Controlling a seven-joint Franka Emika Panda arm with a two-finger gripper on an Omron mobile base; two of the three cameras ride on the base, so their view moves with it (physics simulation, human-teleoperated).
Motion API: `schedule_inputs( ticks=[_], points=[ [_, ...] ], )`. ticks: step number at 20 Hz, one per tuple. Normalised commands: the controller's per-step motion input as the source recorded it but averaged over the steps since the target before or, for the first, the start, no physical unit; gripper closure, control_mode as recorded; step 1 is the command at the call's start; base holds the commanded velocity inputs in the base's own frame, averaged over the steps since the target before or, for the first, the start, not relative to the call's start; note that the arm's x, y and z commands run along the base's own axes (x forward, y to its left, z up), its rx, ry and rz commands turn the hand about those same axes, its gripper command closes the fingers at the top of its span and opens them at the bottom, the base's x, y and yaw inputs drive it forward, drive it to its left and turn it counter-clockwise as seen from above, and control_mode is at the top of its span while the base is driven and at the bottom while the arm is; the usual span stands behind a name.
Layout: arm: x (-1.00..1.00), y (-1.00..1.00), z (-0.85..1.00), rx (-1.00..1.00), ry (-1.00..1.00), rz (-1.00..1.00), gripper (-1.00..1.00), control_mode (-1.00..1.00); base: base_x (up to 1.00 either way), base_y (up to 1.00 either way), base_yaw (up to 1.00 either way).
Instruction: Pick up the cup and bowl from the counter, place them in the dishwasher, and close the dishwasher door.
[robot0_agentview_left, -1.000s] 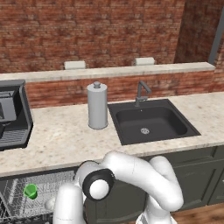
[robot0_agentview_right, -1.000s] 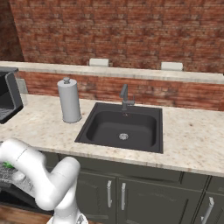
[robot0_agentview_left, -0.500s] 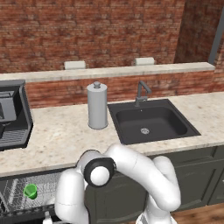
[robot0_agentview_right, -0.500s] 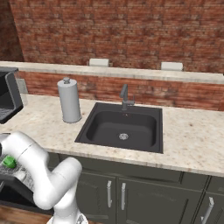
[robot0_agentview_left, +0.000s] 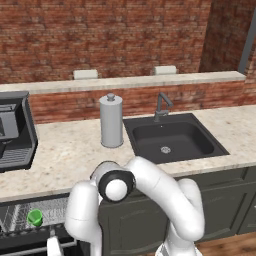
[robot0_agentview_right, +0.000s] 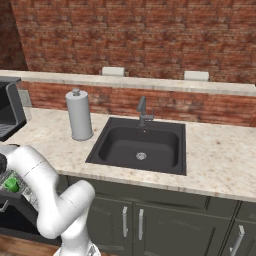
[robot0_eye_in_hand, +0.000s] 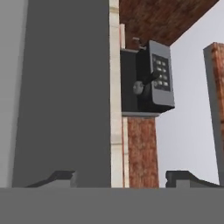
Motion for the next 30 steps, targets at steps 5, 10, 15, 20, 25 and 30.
schedule_inputs(
  ticks=[5,10,15,20,25,30],
  points=[
    [0.64,0.00,-0.32,-0.17,0.00,0.00,-1.00,-1.00,0.00,0.00,0.00],
    [0.50,0.00,-0.32,-0.26,0.00,0.00,-1.00,-1.00,0.00,0.00,0.00],
    [0.45,0.00,-0.35,-0.34,0.00,-0.02,-1.00,-1.00,0.00,0.00,0.00],
    [0.56,0.00,-0.55,-0.42,0.00,-0.05,-1.00,-1.00,0.00,0.00,0.00],
    [0.80,-0.16,-0.57,-0.44,0.00,-0.08,-1.00,-1.00,0.00,0.00,0.00],
    [0.81,-0.14,-0.59,-0.49,0.00,-0.08,-1.00,-1.00,0.00,0.00,0.00]
  ],
)
